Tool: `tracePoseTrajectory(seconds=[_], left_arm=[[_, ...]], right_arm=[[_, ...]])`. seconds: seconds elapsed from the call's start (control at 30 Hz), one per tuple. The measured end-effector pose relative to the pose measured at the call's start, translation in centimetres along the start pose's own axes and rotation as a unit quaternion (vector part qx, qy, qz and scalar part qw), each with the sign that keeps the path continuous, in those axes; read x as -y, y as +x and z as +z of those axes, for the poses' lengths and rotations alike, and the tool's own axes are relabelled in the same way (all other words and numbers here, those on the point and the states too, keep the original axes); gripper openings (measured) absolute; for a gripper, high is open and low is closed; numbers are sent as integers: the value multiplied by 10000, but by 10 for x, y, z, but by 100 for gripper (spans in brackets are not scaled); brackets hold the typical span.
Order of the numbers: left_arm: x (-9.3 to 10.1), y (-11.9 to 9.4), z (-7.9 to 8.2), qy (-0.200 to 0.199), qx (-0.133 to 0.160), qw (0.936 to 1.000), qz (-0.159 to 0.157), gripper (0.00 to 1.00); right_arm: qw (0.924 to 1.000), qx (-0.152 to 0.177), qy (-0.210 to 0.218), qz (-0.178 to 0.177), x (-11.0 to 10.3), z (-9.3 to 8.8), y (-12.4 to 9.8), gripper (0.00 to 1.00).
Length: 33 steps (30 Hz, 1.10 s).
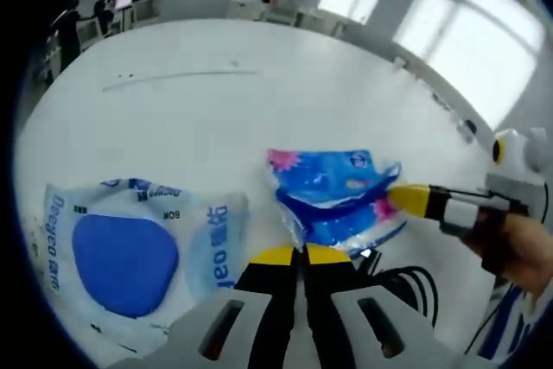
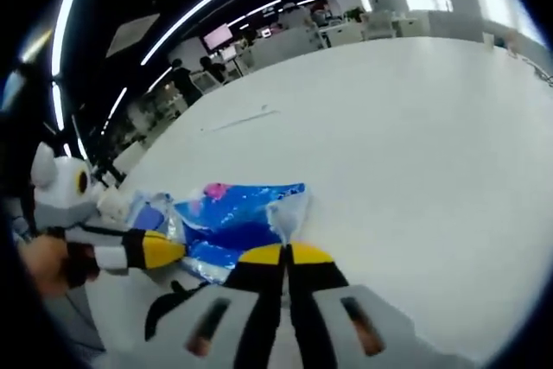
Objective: Arrange the tabletop items into an orderly group along one side of the table until the central work area is clear of visible clutter.
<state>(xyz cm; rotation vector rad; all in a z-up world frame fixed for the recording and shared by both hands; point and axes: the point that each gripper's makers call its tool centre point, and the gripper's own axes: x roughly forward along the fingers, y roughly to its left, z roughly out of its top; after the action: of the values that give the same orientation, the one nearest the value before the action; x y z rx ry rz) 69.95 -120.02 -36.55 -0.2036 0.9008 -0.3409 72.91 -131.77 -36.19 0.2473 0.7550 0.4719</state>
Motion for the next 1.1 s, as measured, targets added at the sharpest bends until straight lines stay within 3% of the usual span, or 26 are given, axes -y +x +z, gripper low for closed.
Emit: tracePoseTrajectory(seconds=[0.23,0.33,0.5,0.6,0.7,0.83,1.1], left_arm=[[0,-4,4,63,90,9999,50,2],[3,-9,11,96,267,9996,77,12],[11,-17,24,170,593,9981,2,42],[12,-22,29,137,729,9972,-56,51],[12,-30,32,122,884,9959,-109,55],[8,-39,32,137,1000,9949,-68,63],[-1,-54,22,12,1077,9942,-20,72]], right_arm=[[10000,-6,-51,-21,1,-1,1,0],[10000,-3,-3,5,-1,-1,2,0],[10000,-7,-30,0,-2,-2,2,0],[9999,-50,-116,2,-3,-3,2,1],[9999,-69,-147,48,-5,-5,3,4],[9998,-64,-173,35,-6,-5,5,16],[9996,8,-229,168,-19,-2,5,31]])
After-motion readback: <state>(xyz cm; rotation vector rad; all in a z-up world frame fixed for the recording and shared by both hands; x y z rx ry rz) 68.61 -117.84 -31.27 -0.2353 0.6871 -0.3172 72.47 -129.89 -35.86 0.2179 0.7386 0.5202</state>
